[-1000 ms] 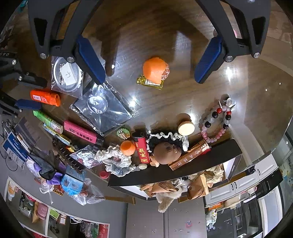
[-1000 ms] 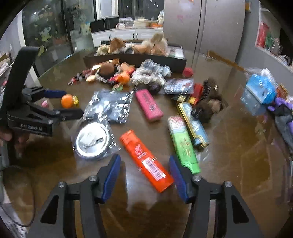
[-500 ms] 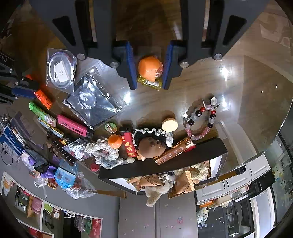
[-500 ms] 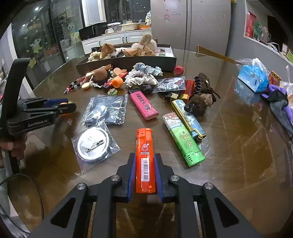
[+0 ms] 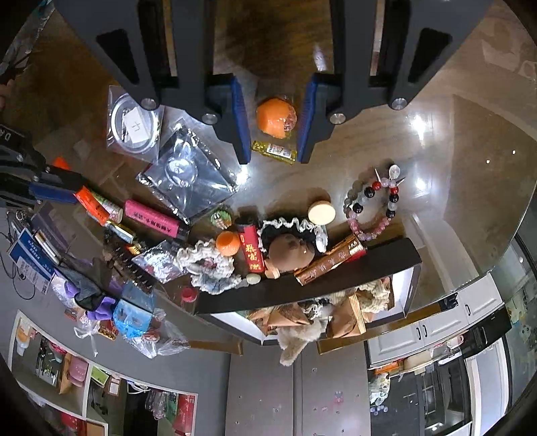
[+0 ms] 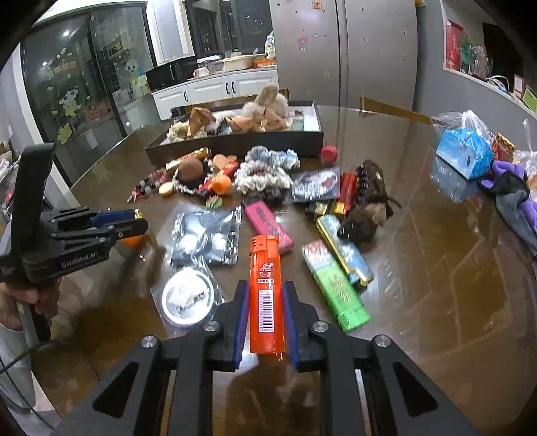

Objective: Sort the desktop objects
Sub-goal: 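Grasp the small gold-wrapped item with the left gripper while the right lifts the lighter, then carry the gold item and orange lighter over the box with both grippers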

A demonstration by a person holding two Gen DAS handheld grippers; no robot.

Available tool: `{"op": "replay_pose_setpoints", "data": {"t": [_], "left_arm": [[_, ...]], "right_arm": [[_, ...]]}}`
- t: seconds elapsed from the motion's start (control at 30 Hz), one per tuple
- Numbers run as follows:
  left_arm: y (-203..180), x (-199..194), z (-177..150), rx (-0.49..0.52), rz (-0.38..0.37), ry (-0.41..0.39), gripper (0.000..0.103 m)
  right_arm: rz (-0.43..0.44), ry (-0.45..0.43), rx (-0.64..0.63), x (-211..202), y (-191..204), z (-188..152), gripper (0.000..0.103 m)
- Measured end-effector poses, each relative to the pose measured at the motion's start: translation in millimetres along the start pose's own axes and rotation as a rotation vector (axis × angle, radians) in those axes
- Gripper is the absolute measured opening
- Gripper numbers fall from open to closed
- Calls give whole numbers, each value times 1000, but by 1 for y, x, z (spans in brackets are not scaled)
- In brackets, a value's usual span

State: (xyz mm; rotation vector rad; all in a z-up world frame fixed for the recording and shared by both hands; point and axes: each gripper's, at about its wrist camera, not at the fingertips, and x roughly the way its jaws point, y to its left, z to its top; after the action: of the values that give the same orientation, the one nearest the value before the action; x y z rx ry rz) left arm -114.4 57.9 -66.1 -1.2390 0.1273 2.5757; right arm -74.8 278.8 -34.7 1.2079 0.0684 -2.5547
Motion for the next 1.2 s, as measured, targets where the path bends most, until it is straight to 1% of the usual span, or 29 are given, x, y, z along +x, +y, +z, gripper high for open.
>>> {"op": "replay_pose_setpoints", "data": {"t": [0.33,0.7,0.9,1.0,1.07,1.13,1.2], "left_arm": [[9,-8,7,-15,5,-14,28],[16,-9,30,-14,-8,-31,28],[28,-1,61,-43,-28,-52,28],[33,3,77,-40,-36,-61,28],[35,7,92,-37,-45,-68,28],[38,12,107,-29,-33,-76,28],[42,19,123,-30,-37,-83,28]], "right_arm": [[37,-30,-20,4,10,29,20],[77,-48,-62,18,27,74,20],[93,-42,-88,32,38,104,20],[95,-40,-98,40,42,119,20],[93,-39,-102,46,44,130,20],[96,-39,-103,51,44,141,20],[88,-40,-108,57,44,153,20]]}}
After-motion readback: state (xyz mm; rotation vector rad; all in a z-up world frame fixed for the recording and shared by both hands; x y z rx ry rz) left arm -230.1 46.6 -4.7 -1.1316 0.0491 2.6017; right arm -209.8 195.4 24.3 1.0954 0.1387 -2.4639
